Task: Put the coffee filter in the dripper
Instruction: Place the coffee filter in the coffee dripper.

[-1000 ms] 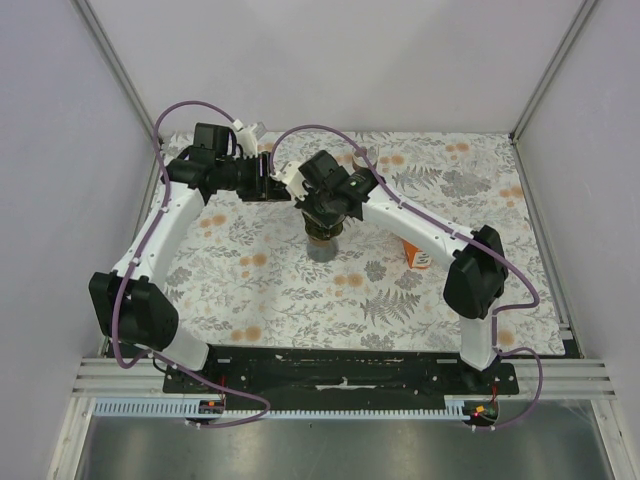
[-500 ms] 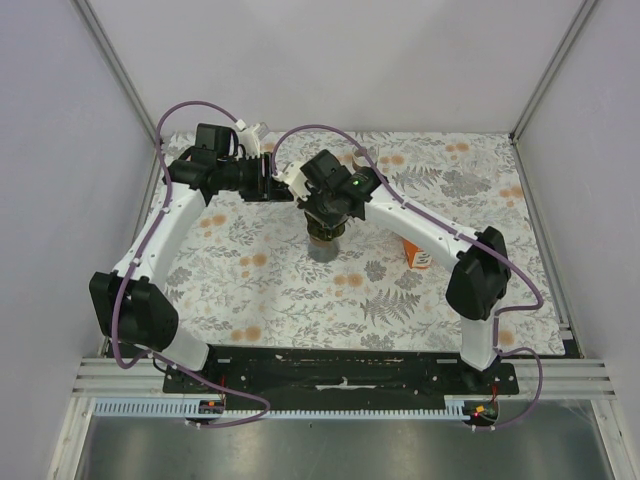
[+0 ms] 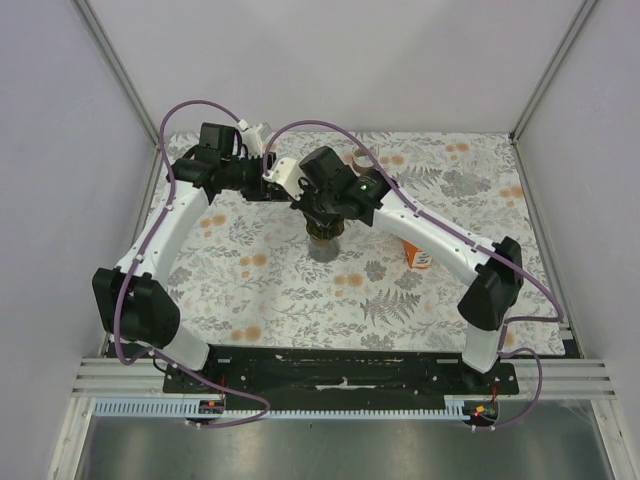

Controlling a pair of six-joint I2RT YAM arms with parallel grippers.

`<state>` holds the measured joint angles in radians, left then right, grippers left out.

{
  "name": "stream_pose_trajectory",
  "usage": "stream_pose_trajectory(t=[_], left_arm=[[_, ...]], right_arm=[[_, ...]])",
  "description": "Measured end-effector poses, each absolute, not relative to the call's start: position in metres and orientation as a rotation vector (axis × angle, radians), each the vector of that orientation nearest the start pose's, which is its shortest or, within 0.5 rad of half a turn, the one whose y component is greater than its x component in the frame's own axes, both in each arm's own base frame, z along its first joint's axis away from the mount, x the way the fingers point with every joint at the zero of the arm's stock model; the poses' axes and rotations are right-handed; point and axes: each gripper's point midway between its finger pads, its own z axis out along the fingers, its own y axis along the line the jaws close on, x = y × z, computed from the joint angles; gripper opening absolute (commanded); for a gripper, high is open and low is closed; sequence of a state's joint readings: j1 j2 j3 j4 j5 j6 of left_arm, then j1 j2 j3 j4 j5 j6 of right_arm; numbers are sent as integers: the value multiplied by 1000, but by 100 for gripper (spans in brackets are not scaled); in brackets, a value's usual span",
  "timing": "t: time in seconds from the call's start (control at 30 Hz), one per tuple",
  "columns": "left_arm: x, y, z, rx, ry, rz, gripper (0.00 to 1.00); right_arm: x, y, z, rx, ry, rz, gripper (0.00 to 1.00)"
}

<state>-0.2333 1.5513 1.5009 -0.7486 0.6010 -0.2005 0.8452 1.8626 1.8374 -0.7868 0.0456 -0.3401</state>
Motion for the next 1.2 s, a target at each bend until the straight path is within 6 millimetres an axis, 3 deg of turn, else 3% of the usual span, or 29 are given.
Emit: stream_pose_trajectory(t=[0.13,0.37,0.67,0.8,0.97,1.2], left_arm=[[350,-189,242,325,2356,-915,51],[351,-187,242,319,2353,-915,54],[353,-191,246,336,2329,-929,58],[352,-199,246,359,2320,-937,58],[350,-210,242,389,2326,-949,58],[352,-212,237,392,2335,-947,54]], right_arm=[[327,362,237,-1340,1895,243,0],[330,360,241,-1341,1880,251,0],[340,350,237,-1316,1909,246,0],[341,347,225,-1316,1943,272,0],[338,344,209,-1328,1987,297,0],[334,346,205,-1335,1995,336,0]])
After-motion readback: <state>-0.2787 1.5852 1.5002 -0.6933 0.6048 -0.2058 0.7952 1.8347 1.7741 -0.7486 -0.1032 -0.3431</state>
